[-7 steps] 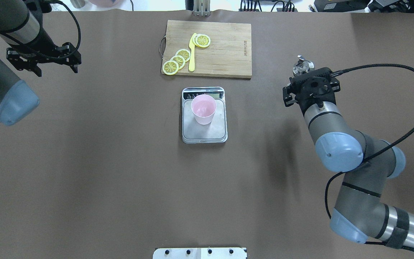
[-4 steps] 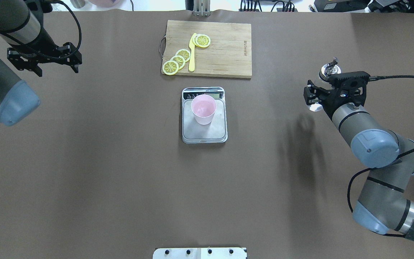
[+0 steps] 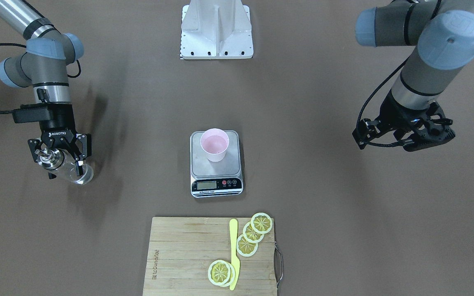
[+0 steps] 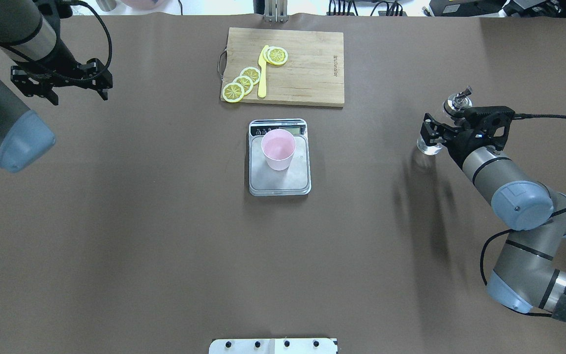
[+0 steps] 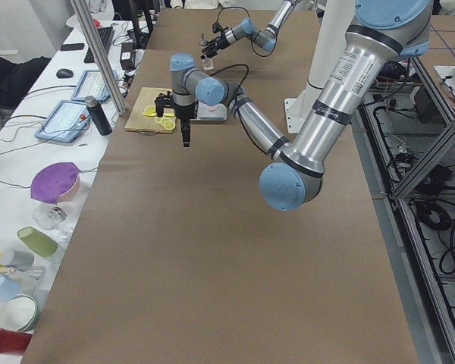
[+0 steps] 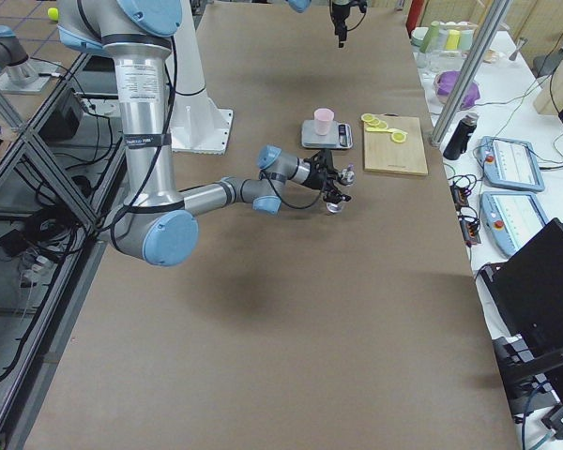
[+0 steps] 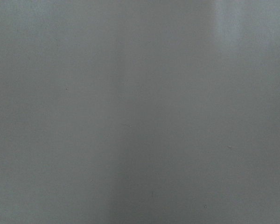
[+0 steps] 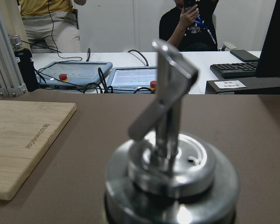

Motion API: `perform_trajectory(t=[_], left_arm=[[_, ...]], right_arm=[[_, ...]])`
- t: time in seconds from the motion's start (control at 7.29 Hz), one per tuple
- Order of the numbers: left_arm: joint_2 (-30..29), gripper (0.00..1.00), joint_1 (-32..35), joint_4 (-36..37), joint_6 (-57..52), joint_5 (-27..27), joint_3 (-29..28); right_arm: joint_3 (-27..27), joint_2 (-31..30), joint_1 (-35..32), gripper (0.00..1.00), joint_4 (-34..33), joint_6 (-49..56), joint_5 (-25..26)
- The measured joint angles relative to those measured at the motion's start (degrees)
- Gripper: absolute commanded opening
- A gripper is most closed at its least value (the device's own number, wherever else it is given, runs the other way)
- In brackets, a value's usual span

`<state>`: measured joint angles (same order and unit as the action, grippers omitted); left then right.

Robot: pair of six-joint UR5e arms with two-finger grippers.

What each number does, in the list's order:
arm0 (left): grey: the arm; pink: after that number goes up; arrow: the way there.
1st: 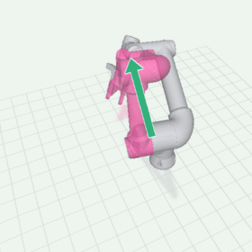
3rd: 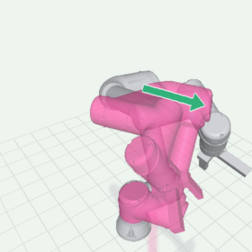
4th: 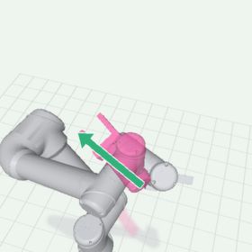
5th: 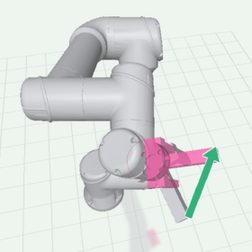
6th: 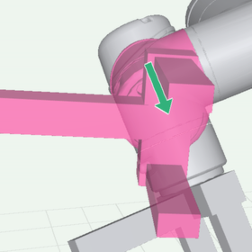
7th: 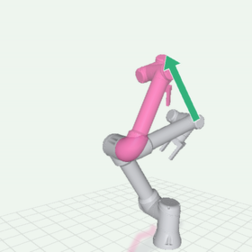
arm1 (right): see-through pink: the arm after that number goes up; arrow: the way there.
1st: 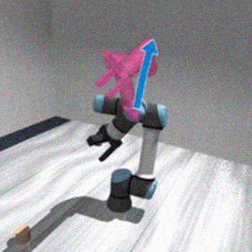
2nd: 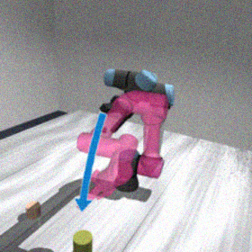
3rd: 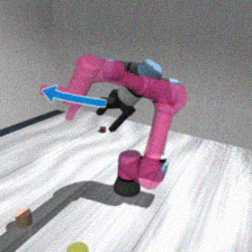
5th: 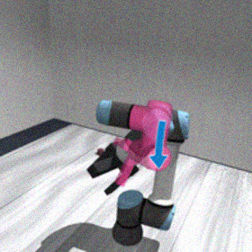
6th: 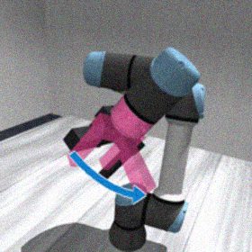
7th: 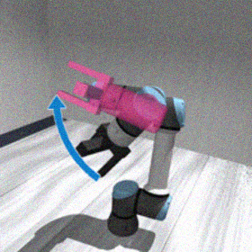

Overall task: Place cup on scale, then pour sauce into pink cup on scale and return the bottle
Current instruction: 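Lower the sauce bottle onto the table with the right gripper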

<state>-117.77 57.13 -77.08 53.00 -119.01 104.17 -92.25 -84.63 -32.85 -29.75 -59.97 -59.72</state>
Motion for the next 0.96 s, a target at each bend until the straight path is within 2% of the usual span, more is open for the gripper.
perform_trajectory(t=[0.55, 0.82, 0.96], left_arm=[[0.0, 0.98, -0.03, 0.02, 0.0, 0.09, -0.08], [0.0, 0.98, -0.07, 0.02, 0.0, 0.15, -0.29], [0.0, 0.98, -0.09, 0.01, 0.0, 0.17, -0.33]], right_arm=[[1.52, -0.15, 0.05, 0.0, 0.35, 0.45, 0.52], [1.96, -0.1, 0.11, 0.99, 0.3, 0.69, 0.49], [1.9, 0.02, 0.1, 1.0, 0.26, 1.22, 0.34]])
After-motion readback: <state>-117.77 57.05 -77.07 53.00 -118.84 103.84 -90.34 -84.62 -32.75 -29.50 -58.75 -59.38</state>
